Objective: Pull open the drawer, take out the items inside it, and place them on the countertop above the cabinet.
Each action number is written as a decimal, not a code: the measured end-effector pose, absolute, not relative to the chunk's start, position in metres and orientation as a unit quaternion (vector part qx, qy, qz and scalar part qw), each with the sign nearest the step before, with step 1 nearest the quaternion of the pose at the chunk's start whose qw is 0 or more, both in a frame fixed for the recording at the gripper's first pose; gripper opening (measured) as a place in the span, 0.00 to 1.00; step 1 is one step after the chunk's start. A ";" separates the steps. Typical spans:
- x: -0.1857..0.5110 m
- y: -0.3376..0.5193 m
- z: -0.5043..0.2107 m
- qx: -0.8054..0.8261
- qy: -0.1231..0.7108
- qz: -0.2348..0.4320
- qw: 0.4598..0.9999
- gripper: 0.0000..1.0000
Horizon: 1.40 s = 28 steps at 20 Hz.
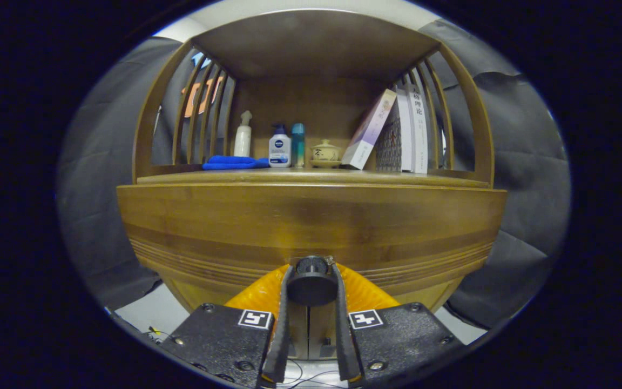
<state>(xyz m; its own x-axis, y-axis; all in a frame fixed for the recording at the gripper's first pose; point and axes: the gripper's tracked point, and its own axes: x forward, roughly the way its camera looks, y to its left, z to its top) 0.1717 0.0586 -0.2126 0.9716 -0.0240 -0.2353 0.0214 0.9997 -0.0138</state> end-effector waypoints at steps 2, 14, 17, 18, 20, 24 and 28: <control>0.159 0.058 -0.212 -0.008 0.120 -0.010 0.993 0.39; 0.087 0.057 -0.214 0.001 0.127 -0.005 0.992 0.39; 0.072 0.057 -0.214 -0.001 0.128 -0.002 0.992 0.39; 0.069 0.057 -0.214 -0.005 0.127 -0.002 0.992 0.39; 0.058 0.056 -0.214 -0.004 0.126 0.001 0.992 0.39; 0.035 0.055 -0.214 -0.003 0.126 0.002 0.992 0.39; 0.017 0.058 -0.217 0.002 0.128 0.004 0.992 0.39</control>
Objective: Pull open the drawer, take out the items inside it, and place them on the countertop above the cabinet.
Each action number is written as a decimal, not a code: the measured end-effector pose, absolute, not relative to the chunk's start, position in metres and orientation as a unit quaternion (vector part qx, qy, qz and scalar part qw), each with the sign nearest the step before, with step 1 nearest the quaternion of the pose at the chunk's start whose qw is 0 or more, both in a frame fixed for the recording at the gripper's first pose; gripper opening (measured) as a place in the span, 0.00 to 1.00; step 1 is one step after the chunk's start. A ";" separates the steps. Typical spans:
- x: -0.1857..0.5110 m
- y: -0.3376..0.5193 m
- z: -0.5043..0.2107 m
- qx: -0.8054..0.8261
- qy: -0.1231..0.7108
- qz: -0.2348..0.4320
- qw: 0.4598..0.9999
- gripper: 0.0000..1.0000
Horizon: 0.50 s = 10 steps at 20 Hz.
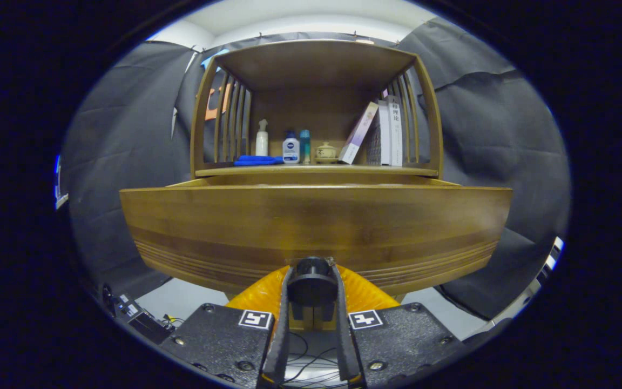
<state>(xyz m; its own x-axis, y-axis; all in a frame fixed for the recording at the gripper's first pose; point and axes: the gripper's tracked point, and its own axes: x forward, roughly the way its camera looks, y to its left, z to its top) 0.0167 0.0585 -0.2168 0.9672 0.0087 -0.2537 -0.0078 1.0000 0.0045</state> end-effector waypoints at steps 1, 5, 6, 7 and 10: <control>0.014 0.057 -0.220 0.003 0.130 0.003 0.991 0.38; 0.009 0.055 -0.228 0.003 0.135 0.000 0.991 0.39; 0.008 0.054 -0.227 0.002 0.129 -0.001 0.992 0.40; 0.010 0.057 -0.228 -0.001 0.125 0.000 0.992 0.41; 0.005 0.052 -0.227 -0.013 0.108 -0.005 0.994 0.61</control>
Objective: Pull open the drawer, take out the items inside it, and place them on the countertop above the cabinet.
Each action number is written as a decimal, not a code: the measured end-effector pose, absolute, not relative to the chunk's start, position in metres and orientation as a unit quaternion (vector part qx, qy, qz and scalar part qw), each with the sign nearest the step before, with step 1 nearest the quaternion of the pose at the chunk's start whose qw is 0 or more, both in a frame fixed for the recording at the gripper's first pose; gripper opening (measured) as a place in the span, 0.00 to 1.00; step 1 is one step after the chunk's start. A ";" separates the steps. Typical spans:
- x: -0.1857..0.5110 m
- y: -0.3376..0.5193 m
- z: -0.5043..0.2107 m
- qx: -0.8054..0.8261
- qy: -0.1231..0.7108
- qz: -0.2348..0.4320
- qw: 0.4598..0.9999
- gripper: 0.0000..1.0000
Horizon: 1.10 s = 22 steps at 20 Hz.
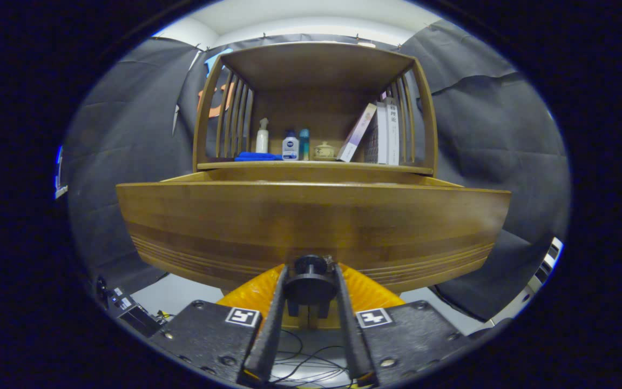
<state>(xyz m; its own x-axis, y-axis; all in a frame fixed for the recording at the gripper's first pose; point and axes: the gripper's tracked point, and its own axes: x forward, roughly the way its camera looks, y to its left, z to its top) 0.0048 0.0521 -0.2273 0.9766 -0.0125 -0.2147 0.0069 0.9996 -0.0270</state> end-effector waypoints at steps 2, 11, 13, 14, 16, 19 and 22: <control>-0.003 0.055 -0.217 -0.010 0.094 0.008 0.995 0.80; -0.014 0.050 -0.073 0.007 -0.018 0.027 0.999 1.00; -0.003 0.049 -0.044 0.010 -0.027 0.033 0.999 1.00; 0.005 0.048 -0.033 0.011 -0.028 0.035 0.999 1.00; 0.027 0.042 -0.012 0.012 -0.009 0.036 0.999 1.00; 0.064 0.041 0.011 0.021 0.033 0.041 0.998 1.00; 0.107 0.045 0.017 -0.001 0.084 0.038 0.996 1.00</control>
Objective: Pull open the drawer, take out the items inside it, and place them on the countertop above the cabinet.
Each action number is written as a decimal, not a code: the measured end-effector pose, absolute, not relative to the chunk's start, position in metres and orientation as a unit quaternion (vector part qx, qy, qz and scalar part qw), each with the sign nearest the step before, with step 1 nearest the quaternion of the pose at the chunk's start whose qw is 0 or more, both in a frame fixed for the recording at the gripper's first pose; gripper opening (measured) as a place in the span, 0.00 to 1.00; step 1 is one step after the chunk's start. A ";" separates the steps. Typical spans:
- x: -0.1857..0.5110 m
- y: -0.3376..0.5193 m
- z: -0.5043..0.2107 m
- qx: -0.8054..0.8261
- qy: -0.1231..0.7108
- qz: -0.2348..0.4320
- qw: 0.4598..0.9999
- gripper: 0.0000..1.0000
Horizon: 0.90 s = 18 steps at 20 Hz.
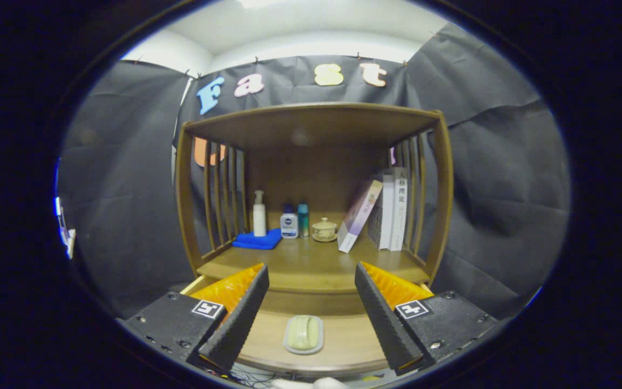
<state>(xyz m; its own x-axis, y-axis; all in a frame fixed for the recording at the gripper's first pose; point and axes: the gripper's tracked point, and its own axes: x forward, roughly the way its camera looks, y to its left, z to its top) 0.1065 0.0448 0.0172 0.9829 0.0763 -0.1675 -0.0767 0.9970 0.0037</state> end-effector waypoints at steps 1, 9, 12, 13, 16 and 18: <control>0.117 0.051 0.013 0.003 0.107 0.045 0.993 1.00; 0.176 0.076 -0.083 -0.011 0.369 0.053 0.928 0.99; 0.175 0.070 -0.127 0.015 0.449 0.038 0.893 0.95; 0.172 0.068 -0.140 0.017 0.470 0.037 0.882 0.94; 0.165 0.063 -0.165 0.016 0.519 0.029 0.854 0.85; 0.160 0.066 -0.180 0.019 0.548 0.030 0.836 0.77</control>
<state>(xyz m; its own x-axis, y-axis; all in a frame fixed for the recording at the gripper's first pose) 0.1597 0.0656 -0.1796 0.3975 0.0709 -0.9148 -0.0292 0.9975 0.0646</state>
